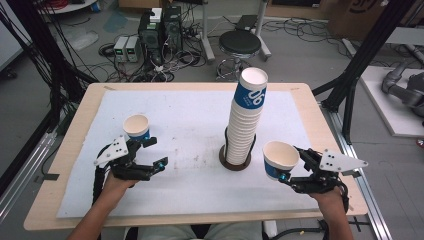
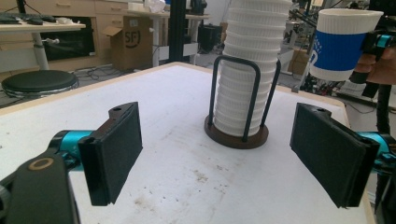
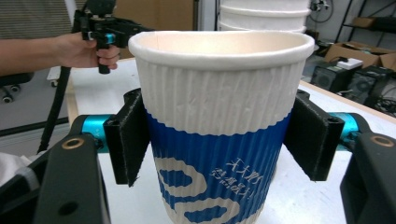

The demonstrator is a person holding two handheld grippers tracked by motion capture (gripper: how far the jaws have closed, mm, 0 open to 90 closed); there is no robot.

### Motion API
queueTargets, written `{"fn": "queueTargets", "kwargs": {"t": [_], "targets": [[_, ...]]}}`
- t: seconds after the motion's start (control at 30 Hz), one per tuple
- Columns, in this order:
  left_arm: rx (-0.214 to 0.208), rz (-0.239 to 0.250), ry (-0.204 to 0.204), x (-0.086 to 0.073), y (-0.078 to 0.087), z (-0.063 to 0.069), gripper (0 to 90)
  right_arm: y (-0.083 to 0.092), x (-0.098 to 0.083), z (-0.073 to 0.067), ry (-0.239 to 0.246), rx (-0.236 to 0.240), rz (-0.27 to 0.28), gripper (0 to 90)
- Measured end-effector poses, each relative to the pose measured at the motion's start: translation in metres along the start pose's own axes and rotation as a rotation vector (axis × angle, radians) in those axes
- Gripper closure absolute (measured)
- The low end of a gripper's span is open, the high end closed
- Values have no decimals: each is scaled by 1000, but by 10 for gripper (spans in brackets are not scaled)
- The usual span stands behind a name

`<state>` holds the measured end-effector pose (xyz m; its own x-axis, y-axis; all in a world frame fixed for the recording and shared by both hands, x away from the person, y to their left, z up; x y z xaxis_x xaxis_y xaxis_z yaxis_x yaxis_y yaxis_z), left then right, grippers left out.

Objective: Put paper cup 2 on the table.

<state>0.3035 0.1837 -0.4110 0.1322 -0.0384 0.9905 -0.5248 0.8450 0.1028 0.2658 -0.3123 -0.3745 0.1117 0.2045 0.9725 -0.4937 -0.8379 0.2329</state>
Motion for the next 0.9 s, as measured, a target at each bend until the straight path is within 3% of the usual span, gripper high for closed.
{"fn": "queueTargets", "kwargs": {"t": [0.27,0.43,0.67,0.9], "targets": [[6,-7,-6,0,-2,0,167,7,-10,12,-25,-42,8,298],[9,-12,-6,-1,-4,-1,167,7,-19,27,-66,-131,25,298],[8,-22,-3,-3,-7,-1,167,-12,-31,51,-97,-259,-46,299],[11,-27,3,-5,-8,-2,168,-36,-40,78,-156,-340,-80,298]]}}
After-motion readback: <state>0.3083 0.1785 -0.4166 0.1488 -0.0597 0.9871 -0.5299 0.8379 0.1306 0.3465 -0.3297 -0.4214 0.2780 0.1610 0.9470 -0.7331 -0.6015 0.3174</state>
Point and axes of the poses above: each handheld gripper's, and its own axes: y roughly backward along the jaws, x roughly out of its top, z roughly to its right, the point moved 2 cm from there along -y, roughly forward along the jaws
